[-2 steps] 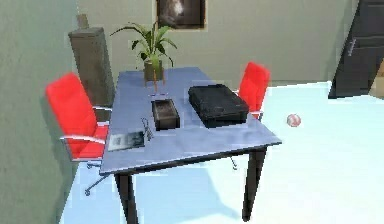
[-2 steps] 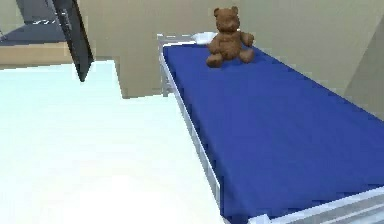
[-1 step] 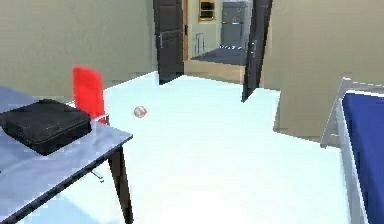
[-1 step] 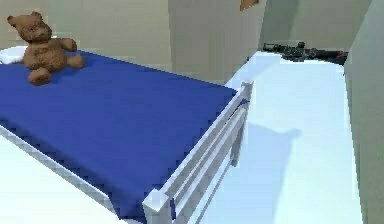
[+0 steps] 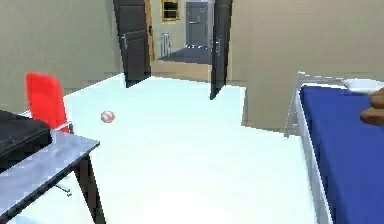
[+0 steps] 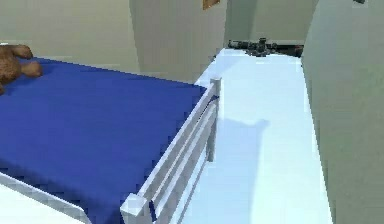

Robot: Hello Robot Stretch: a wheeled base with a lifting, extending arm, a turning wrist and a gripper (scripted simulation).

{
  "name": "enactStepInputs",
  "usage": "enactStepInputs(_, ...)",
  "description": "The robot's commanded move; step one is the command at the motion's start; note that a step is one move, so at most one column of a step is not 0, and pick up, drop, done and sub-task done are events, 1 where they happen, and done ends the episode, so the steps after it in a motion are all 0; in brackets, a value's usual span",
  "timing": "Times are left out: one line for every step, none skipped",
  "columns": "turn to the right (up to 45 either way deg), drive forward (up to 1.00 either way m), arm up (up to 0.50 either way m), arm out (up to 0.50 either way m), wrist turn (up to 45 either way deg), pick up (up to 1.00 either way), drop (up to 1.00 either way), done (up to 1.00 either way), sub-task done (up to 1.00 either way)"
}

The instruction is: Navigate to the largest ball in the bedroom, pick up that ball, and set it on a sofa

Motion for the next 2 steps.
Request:
enactStepInputs(0.0, 0.95, 0.00, 0.00, 0.0, 0.00, 0.00, 0.00, 0.00)
enactStepInputs(-36.0, 0.00, 0.00, 0.00, 0.0, 0.00, 0.00, 0.00, 0.00)
